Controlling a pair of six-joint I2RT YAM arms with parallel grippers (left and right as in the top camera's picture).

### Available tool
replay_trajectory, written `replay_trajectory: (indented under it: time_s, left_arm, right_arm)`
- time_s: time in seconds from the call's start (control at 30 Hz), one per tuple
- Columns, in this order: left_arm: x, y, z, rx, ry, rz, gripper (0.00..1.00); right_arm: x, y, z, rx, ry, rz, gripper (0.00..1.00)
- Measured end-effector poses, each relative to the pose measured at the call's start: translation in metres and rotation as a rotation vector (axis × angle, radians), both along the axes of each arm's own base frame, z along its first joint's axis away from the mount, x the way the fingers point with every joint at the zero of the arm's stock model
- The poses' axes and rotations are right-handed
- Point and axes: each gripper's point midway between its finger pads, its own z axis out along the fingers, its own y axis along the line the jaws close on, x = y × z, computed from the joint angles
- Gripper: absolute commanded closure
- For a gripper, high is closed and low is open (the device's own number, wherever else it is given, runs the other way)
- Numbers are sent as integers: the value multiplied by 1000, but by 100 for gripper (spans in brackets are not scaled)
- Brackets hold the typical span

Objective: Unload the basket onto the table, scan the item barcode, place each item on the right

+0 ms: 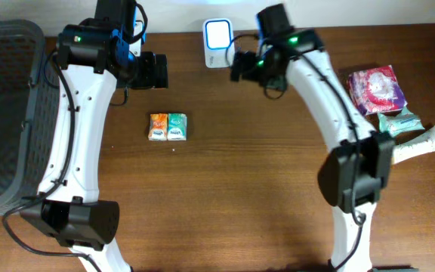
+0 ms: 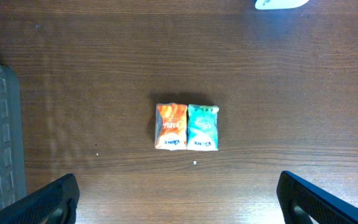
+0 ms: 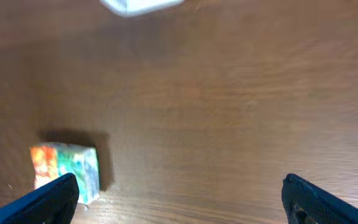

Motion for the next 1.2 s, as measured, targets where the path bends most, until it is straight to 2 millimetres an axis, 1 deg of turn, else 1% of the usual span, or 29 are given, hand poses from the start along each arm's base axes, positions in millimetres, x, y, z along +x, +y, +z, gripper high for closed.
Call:
replay_trajectory:
  time_s: [0.07,0.13,0.2,0.27,0.3,0.4,0.43,0.47,0.5,0.53,0.57,0.6,0.63,0.67,0.73,0.8,0.83,0.87,0.93,0.97,1.0,1.03,1.1,1.2]
  left_arm:
    - [0,0,0,0,0,0,1]
    - [0,0,0,0,0,0,1]
    - [0,0,0,0,0,0,1]
    - [1,0,0,0,-2,0,1]
    - [0,0,0,-1,-2,0,1]
    - [0,0,0,0,-1,0,1]
    - [-6,-3,-2,-17,26,-9,1]
    - [-5,-7,-2,-40,25,-20,1]
    - [-3,-16,0,-85,16,-39,7]
    - [-4,-20,0,-105,22,-49,49]
    - [-7,-23,-2,-118,37,-54,71]
    - [-10,-27,-6,-127,62,-62,74]
    - [-7,-32,-17,-135,90,-71,98]
    - [-5,-36,-28,-134,118,-76,100]
    - [-1,-41,-50,-127,174,-84,100]
    - [6,-45,-78,-117,227,-84,100]
    - [8,-45,-86,-114,245,-83,100]
    - [4,-44,-95,-107,283,-80,100]
    - [-4,-44,-118,-91,374,-76,100]
    - [-4,-47,-134,-83,413,-78,100]
    - [-5,-49,-143,-76,433,-77,100]
    - [-4,-49,-162,-43,468,-54,100]
    - [-4,-43,-188,35,511,6,100]
    - [-3,-32,-207,101,537,59,100]
  right_arm:
    - [-6,10,-11,-8,27,22,1]
    - [-2,0,-12,-55,13,-2,1]
    - [1,-30,-16,-136,24,-63,1]
    - [3,-79,-20,-203,58,-154,1]
    - [6,-93,-20,-212,57,-183,1]
    - [12,-133,-20,-232,60,-264,1]
    - [13,-142,-20,-236,61,-280,1]
    - [13,-144,-20,-236,62,-285,1]
    - [13,-146,-20,-236,62,-288,1]
    - [13,-146,-20,-236,62,-288,1]
    - [13,-147,-20,-236,62,-290,1]
    - [13,-147,-20,-236,62,-290,1]
    - [13,-147,-20,-236,62,-290,1]
    - [13,-147,-20,-236,63,-290,1]
    - [13,-147,-20,-236,62,-290,1]
    - [13,-147,-20,-236,63,-290,1]
    - [13,-147,-20,-236,63,-290,1]
    - [13,-147,-20,-236,63,-290,1]
    - [13,-147,-20,-236,63,-290,1]
    - [13,-147,-20,-236,63,-290,1]
    - [13,-147,-20,-236,62,-290,1]
    - [13,-147,-20,-236,63,-290,1]
    - [13,-147,-20,-236,62,-290,1]
    - [13,-147,-20,-236,63,-290,1]
